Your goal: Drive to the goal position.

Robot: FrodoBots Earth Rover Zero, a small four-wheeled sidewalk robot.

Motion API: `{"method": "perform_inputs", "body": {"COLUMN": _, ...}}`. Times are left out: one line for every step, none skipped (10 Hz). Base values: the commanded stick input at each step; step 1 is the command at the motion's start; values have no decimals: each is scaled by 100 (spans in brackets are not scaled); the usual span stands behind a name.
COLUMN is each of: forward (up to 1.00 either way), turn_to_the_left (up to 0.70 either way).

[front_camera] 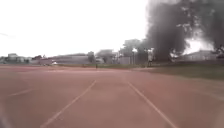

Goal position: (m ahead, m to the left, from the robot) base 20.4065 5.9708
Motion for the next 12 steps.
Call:
{"method": "perform_inputs", "body": {"forward": 70, "turn_to_the_left": 0}}
{"method": "perform_inputs", "body": {"forward": 70, "turn_to_the_left": 0}}
{"method": "perform_inputs", "body": {"forward": 70, "turn_to_the_left": 0}}
{"method": "perform_inputs", "body": {"forward": 70, "turn_to_the_left": 0}}
{"method": "perform_inputs", "body": {"forward": 70, "turn_to_the_left": 0}}
{"method": "perform_inputs", "body": {"forward": 70, "turn_to_the_left": 0}}
{"method": "perform_inputs", "body": {"forward": 70, "turn_to_the_left": 0}}
{"method": "perform_inputs", "body": {"forward": 70, "turn_to_the_left": 0}}
{"method": "perform_inputs", "body": {"forward": 70, "turn_to_the_left": 0}}
{"method": "perform_inputs", "body": {"forward": 70, "turn_to_the_left": 0}}
{"method": "perform_inputs", "body": {"forward": 70, "turn_to_the_left": 0}}
{"method": "perform_inputs", "body": {"forward": 70, "turn_to_the_left": 0}}
